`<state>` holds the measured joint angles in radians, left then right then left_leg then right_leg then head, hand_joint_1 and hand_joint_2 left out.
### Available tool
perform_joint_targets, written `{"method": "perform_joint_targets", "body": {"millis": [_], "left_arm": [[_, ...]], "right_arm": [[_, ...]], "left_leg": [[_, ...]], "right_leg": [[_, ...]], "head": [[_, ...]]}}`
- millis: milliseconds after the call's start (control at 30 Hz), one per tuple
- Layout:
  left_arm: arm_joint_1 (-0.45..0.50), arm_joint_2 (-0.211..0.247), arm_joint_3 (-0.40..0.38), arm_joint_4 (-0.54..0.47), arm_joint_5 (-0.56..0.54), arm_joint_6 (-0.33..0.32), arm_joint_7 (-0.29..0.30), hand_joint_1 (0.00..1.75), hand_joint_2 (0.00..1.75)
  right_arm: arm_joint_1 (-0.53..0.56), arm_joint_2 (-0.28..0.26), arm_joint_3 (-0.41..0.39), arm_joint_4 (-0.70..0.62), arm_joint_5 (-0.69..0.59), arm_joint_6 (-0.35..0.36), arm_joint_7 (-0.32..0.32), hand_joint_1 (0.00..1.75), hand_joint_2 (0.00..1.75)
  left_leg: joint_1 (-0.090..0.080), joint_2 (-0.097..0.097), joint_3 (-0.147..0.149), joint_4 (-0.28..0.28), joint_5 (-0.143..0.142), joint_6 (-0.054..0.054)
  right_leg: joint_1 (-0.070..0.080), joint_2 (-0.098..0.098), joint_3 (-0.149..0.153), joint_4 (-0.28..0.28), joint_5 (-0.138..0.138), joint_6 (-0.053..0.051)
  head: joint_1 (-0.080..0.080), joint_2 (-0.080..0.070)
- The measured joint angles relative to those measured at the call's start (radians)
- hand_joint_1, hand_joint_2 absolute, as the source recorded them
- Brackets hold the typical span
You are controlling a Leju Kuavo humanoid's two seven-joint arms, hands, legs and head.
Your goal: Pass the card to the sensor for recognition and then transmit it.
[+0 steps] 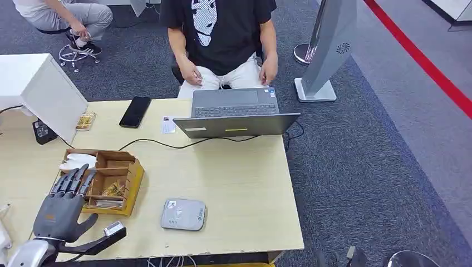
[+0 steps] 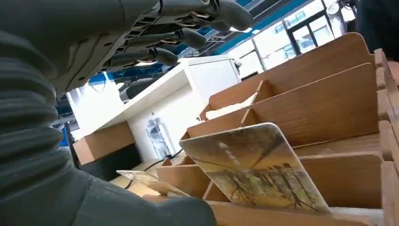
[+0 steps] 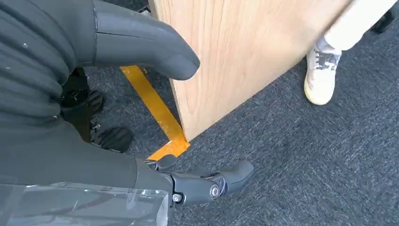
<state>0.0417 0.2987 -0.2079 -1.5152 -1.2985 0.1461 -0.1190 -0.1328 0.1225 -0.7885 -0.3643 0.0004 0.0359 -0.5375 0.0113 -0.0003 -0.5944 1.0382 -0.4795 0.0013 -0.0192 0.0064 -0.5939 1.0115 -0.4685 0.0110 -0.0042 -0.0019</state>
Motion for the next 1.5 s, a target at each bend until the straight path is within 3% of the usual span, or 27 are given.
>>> {"method": "perform_joint_targets", "body": {"millis": [933,967,1000,1033,1500], "left_arm": [[0.000,-0.013,-0.027,0.018,-0.018,0.009,0.005,0.00,1.75],[0.000,-0.013,-0.027,0.019,-0.018,0.009,0.005,0.10,1.75],[0.000,-0.013,-0.027,0.020,-0.018,0.009,0.005,1.54,1.75],[0.000,-0.013,-0.027,0.022,-0.018,0.008,0.005,1.75,1.75],[0.001,-0.007,-0.027,0.063,-0.016,0.005,0.005,1.75,1.75]], "right_arm": [[0.000,0.003,0.000,0.000,0.000,0.015,0.001,0.00,1.75],[0.000,0.003,0.000,0.000,0.000,0.015,0.001,0.00,1.75],[0.000,0.003,0.000,0.000,0.003,0.015,0.001,0.00,1.75],[0.000,0.003,0.000,0.000,0.005,0.015,0.001,0.00,1.75],[-0.001,0.005,-0.003,-0.004,0.006,0.005,-0.002,0.00,1.75]], "left_leg": [[0.000,0.000,0.000,0.000,0.000,0.000],[0.000,0.000,0.000,0.000,0.000,0.000],[0.000,0.000,0.000,0.000,0.000,0.000],[0.000,0.000,0.000,0.000,0.000,0.000],[0.000,0.000,0.000,0.000,0.000,0.000]], "right_leg": [[0.000,0.000,0.000,0.000,0.000,0.000],[0.000,0.000,0.000,0.000,0.000,0.000],[0.000,0.000,0.000,0.000,0.000,0.000],[0.000,0.000,0.000,0.000,0.000,0.000],[0.000,0.000,0.000,0.000,0.000,0.000]], "head": [[0.000,0.000],[0.000,0.000],[0.000,0.000],[0.000,0.000],[0.000,0.000]]}}
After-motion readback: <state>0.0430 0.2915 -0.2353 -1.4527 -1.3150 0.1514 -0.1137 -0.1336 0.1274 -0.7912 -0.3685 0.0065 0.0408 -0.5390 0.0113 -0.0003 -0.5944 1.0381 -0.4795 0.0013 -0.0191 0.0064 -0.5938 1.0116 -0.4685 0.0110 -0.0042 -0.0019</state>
